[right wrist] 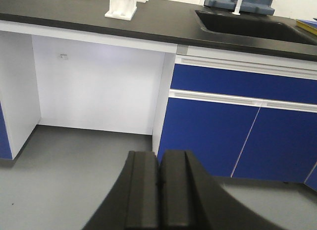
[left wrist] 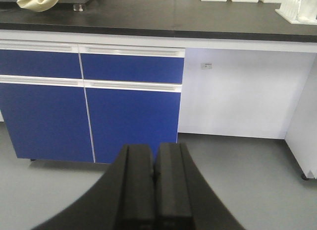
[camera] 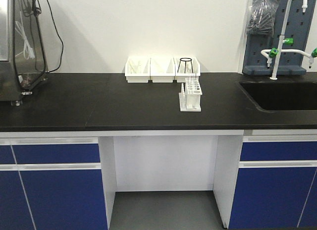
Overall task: Flip and reinsert test tube from rack
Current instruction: 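Drive the base up to the bench with the white test-tube rack, then move the right gripper down toward a glass tube in the rack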
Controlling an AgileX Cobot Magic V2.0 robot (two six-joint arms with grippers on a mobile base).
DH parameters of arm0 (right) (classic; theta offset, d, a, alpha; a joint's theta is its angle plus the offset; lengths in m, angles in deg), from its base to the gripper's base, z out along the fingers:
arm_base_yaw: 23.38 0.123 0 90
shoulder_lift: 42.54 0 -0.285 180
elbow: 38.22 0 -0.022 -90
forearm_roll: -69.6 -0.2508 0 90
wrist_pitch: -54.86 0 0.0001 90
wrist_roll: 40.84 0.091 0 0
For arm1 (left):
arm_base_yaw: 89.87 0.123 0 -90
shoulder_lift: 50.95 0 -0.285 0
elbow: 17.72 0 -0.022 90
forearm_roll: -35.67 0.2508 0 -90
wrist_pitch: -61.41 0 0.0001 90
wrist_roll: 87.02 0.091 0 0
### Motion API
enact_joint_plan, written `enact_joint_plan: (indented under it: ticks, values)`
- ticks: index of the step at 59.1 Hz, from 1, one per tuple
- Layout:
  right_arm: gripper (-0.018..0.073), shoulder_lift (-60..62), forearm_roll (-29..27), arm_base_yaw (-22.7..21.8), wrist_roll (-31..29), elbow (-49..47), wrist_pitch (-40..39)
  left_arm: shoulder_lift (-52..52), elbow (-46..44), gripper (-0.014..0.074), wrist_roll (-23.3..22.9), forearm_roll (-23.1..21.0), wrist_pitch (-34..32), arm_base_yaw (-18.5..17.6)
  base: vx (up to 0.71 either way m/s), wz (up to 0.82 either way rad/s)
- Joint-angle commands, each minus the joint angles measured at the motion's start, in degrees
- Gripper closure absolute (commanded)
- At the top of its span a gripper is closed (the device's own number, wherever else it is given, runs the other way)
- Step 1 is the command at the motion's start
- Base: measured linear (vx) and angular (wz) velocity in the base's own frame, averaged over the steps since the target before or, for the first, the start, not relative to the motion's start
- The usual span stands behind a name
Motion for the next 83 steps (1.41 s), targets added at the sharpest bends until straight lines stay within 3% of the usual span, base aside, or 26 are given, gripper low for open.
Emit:
enact_joint_plan:
  ticks: [1,83]
  values:
    - [0.0568,0.6,0.6,-0.2,-0.1,0.0,-4.8,-0.6,0.0,0.0603,0.0,-0.2,-5.0,-0.4,0.23,-0.06]
    - [0.0568,0.6,0.6,-0.2,-0.1,0.0,-4.8,-0.6,0.0,0.0603,0.0,-0.2,-5.0,-0.4,0.36,0.01]
